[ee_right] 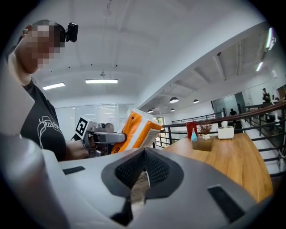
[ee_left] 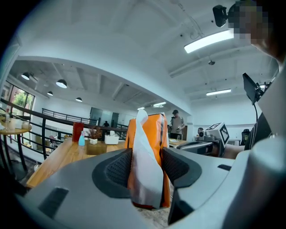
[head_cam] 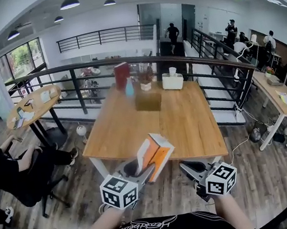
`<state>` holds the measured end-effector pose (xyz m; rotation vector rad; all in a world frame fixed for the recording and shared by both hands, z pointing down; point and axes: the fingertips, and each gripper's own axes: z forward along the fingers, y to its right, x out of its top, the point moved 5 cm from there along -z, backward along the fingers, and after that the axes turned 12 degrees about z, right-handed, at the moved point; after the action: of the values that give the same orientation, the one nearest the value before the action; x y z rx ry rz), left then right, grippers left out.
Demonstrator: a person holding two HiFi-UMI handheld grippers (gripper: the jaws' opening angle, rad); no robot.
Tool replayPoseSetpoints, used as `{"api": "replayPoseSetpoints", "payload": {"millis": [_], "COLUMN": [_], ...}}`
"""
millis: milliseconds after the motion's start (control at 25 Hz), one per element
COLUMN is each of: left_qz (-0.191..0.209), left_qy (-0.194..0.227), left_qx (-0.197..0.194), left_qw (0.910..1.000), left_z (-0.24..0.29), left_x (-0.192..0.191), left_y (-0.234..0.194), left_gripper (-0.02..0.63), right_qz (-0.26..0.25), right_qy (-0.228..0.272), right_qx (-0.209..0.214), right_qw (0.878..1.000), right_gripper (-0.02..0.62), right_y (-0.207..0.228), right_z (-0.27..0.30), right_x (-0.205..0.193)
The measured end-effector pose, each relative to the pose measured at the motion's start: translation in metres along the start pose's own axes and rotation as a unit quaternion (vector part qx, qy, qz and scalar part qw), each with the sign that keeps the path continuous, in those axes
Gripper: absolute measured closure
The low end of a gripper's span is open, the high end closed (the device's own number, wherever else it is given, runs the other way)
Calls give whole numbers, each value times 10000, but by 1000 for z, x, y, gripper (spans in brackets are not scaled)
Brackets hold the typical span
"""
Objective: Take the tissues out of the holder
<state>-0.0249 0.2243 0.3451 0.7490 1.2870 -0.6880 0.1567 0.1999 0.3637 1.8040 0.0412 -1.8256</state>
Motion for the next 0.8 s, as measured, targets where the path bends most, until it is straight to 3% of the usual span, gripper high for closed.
{"api": "replayPoseSetpoints", "payload": {"millis": [800], "left_qz": [-99], "left_qy": [-16], "left_qx": [47], "left_qw": [9999], "left_z": [-37], "left_x": [-15], "left_y": [34], "left_gripper": [390], "right_qz": [-96], "right_qy": [-13], "right_qx": [-89], "right_qw": [9999], "right_gripper": [578], "right_y": [-28], "right_z": [-28], "right_x": [-20]}}
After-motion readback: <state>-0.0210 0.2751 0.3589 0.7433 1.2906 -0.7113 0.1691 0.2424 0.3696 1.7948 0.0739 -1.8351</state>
